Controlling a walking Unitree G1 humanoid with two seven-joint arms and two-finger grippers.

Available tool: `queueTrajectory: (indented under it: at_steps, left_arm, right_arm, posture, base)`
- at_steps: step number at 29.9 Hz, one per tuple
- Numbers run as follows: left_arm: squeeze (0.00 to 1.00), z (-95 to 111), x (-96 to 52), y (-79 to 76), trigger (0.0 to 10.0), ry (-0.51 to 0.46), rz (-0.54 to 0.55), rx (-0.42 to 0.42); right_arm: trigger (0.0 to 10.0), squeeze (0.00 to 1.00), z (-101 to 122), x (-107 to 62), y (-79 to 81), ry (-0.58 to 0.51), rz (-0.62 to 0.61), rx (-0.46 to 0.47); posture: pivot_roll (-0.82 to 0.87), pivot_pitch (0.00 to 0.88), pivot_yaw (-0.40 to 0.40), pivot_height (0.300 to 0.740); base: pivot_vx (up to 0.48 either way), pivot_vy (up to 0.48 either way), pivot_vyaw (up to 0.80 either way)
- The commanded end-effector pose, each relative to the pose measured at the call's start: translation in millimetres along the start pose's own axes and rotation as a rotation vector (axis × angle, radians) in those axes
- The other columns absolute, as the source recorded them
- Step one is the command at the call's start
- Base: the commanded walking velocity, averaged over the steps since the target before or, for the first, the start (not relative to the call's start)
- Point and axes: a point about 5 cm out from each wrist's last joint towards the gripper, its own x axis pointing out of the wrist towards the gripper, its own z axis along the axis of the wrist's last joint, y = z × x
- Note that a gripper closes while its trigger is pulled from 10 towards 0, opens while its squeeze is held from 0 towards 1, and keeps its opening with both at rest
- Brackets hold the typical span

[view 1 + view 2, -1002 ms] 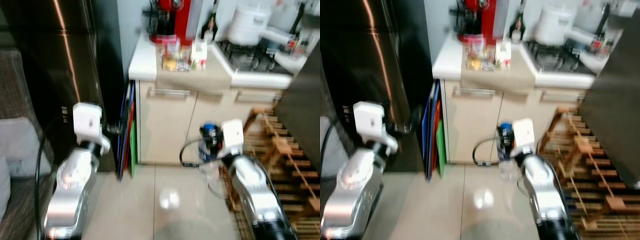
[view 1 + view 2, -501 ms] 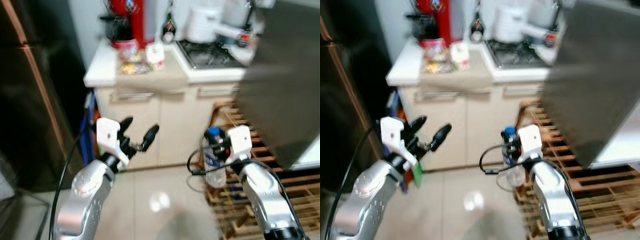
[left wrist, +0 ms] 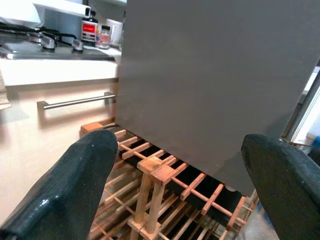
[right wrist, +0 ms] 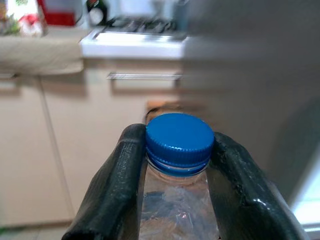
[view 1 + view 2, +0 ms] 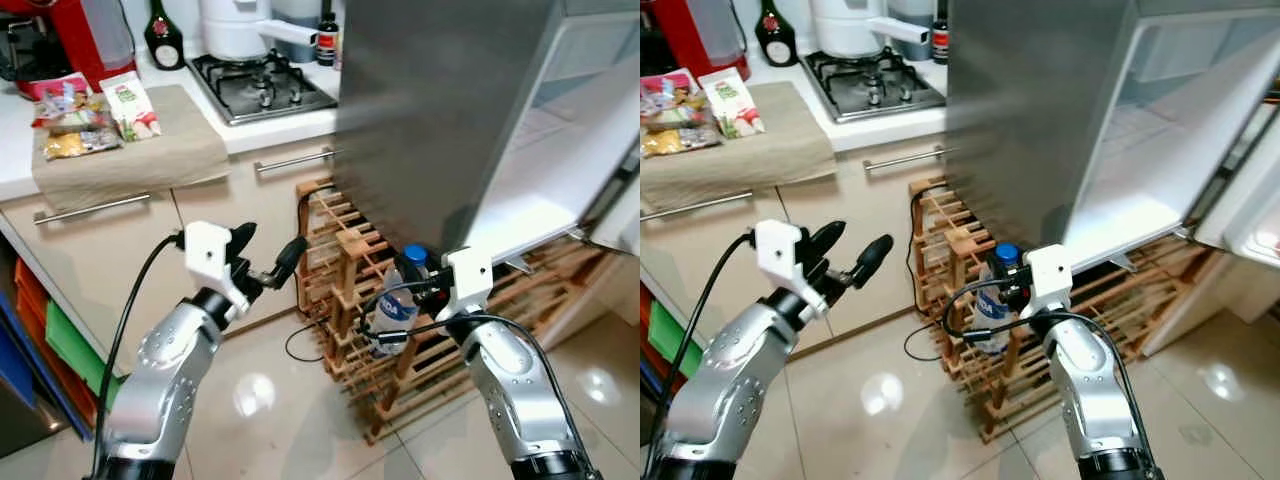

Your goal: Restocking fridge

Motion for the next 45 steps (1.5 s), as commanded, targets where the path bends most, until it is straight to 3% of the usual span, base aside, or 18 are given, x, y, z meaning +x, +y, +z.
queueTrajectory:
  at_steps: [1,7,14,20,26,32,35,45]
  left_arm:
    - [0.0,9,3.0,-3.6,10.0,-0.031,-0.021,0.022]
    - [0.0,3,4.5,2.9,10.0,-0.01,0.026,0.053]
    - [0.0,-11,0.1,17.8,10.0,0.013,0.176,0.023]
    - [0.0,-12,1.4,12.6,10.0,0.009,0.174,0.037]
    - [0.0,-13,0.7,15.8,10.0,-0.013,0.213,0.024]
    - [0.0,-16,-8.6,12.2,10.0,-0.036,0.249,0.018]
    - [0.0,-16,-7.2,1.0,10.0,-0.044,0.204,0.047]
    - [0.0,-12,-4.3,-4.7,10.0,-0.053,0.195,0.063]
  right_arm:
    - [0.0,0.0,34,3.9,-16.4,-0.129,-0.11,-0.112]
    - [0.0,0.0,25,-0.9,-37.8,-0.083,-0.253,-0.105]
    - [0.0,0.0,25,-5.7,-38.7,-0.085,-0.278,-0.134]
    - [0.0,0.0,29,-4.1,-36.8,-0.104,-0.275,-0.152]
    - [0.0,0.0,26,-4.8,-48.4,-0.094,-0.347,-0.123]
    - [0.0,0.0,21,-5.6,-45.8,-0.088,-0.339,-0.085]
    - [0.0,0.0,15,-2.4,-44.7,-0.067,-0.332,-0.068]
    - [0.0,0.0,14,5.5,-28.7,-0.066,-0.224,-0.101]
  posture:
    - [-0.11,0.0,0.007,0.74]
    - [-0.11,0.0,0.008,0.74]
    - [-0.13,0.0,0.008,0.74]
    - [-0.13,0.0,0.004,0.74]
    - [-0.12,0.0,0.004,0.74]
    - [-0.12,0.0,-0.001,0.74]
    - [-0.1,0.0,-0.021,0.74]
    - [-0.09,0.0,-0.012,0.74]
  base:
    - [0.0,0.274,-0.69]
    - [0.0,0.046,-0.69]
    - [0.0,0.0,-0.7]
    - [0.0,0.0,-0.72]
    - [0.0,0.0,-0.73]
    - [0.229,-0.215,-0.74]
    - [0.368,-0.305,-0.75]
    - [0.366,-0.306,-0.74]
